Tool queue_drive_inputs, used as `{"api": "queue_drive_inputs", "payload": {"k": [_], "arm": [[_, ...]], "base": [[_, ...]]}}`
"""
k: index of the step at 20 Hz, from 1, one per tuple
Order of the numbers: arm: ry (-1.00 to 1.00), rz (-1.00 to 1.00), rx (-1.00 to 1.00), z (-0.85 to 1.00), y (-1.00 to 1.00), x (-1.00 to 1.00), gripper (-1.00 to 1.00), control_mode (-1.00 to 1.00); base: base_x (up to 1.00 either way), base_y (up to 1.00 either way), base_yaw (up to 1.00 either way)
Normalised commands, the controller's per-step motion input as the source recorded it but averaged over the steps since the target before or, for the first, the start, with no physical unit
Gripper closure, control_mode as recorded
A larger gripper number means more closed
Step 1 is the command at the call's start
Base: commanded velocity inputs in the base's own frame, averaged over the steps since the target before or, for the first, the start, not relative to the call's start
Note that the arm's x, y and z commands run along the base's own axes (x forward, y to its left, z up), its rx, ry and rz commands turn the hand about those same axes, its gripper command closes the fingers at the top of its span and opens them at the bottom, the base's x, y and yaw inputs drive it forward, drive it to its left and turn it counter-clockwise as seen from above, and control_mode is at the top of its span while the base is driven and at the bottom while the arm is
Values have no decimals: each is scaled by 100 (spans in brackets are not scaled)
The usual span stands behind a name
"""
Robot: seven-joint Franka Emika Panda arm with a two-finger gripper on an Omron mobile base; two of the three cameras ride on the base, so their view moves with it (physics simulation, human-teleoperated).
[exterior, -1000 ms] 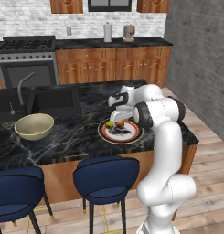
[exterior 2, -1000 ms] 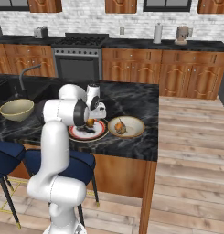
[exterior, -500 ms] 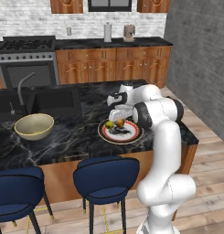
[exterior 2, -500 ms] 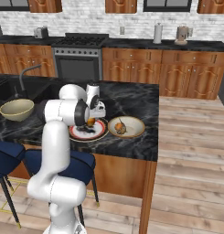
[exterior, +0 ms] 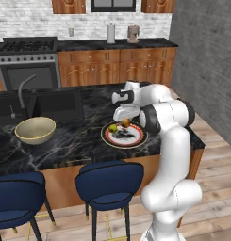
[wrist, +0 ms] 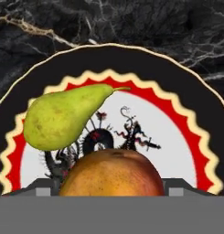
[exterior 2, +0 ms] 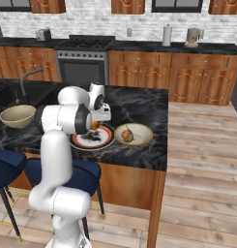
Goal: Take the fruits from the plate on the dining counter and place two fruits in each bowl.
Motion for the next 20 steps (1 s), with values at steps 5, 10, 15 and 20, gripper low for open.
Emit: {"api": "queue_drive_inputs", "payload": {"k": [5,10,15,20], "arm": [[0,-17,0,99,-7,-98,100,-100],[0,-16,0,74,-21,-95,100,-100],[0,-4,0,16,-7,-64,100,-100],[0,0,0,5,-1,-41,100,-100]], "base": [[0,0,0],[0,0,0],[0,0,0],[0,0,0]]}}
